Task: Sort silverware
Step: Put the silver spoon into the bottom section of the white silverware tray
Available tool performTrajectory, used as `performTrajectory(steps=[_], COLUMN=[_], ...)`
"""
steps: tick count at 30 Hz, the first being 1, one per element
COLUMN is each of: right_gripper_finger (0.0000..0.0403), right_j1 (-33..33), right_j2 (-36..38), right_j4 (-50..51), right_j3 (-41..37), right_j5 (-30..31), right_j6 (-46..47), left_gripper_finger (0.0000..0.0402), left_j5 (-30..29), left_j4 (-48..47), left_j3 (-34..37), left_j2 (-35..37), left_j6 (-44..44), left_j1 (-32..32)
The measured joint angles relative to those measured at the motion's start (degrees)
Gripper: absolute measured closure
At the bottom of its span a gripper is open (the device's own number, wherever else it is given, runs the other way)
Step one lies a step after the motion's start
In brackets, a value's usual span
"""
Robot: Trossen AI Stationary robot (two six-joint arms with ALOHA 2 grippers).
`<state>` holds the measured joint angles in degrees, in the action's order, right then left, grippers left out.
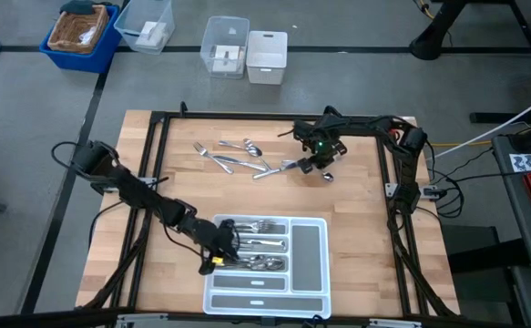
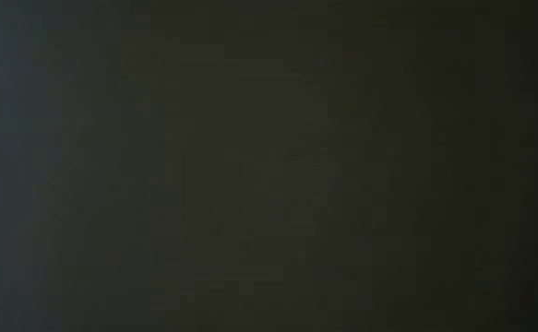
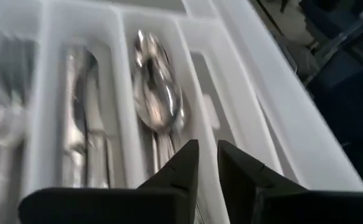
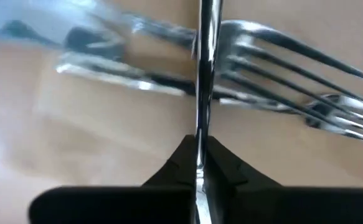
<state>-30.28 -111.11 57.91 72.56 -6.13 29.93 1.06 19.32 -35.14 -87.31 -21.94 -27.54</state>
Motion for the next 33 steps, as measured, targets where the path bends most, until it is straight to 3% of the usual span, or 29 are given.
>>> performTrajectory(steps=[11,20,28,33], right_gripper_finger=[0.0396,0.0394,0.0393,0.0395], right_j1=[2.69,16.51,33.74,42.39], right_j2=[7.31,10.84,10.86,10.60], right_j4=[4.30,2.33,-15.68,-29.00], right_j3=[4.56,10.06,11.27,11.27], right_j5=[-3.52,-7.20,-6.86,-0.56], right_j6=[-1.19,1.41,7.00,5.72], left_gripper_finger=[0.0375,0.0380,0.0381,0.0382], left_j5=[-0.71,-3.34,-4.53,-4.55], left_j4=[-21.62,-40.40,-45.47,-45.38], left_j3=[0.00,0.02,0.02,0.02], left_j2=[17.17,30.62,34.05,34.03], left_j6=[4.19,4.00,7.67,11.68], left_j1=[9.12,23.45,37.95,44.89])
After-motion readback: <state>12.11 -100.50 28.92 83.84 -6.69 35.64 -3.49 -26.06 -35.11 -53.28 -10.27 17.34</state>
